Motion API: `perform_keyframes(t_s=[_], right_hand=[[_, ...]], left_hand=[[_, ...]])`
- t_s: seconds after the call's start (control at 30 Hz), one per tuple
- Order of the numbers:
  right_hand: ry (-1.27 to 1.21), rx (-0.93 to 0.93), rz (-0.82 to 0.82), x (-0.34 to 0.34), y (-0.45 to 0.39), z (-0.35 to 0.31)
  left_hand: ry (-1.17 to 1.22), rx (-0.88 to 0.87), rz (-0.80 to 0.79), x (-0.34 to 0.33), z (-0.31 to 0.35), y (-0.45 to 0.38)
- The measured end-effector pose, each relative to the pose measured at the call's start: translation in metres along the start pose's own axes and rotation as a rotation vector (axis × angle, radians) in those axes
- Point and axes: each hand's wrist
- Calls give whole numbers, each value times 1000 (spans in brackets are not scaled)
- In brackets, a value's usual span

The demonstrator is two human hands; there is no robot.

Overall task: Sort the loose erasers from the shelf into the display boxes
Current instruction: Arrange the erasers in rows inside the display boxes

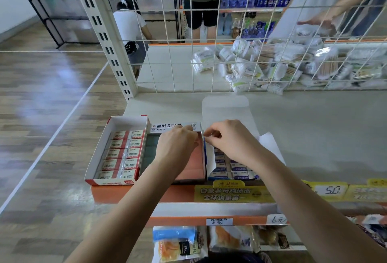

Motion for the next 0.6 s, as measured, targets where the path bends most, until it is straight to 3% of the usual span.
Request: perform_keyframes(t_s=[0.37, 0.6], right_hand=[[-10, 50, -40, 1, -3, -7], [205, 83, -13, 46, -14, 8]], left_hand=[[87, -80, -95, 6, -10, 3], [88, -121, 40, 32, -17, -44]])
Point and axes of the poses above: each hand's wrist, its own y-axis away from the middle knuckle, its own x-axis out of the back of the hand, z = x × y, and after that the axes turned 14 degrees about -y, right-handed
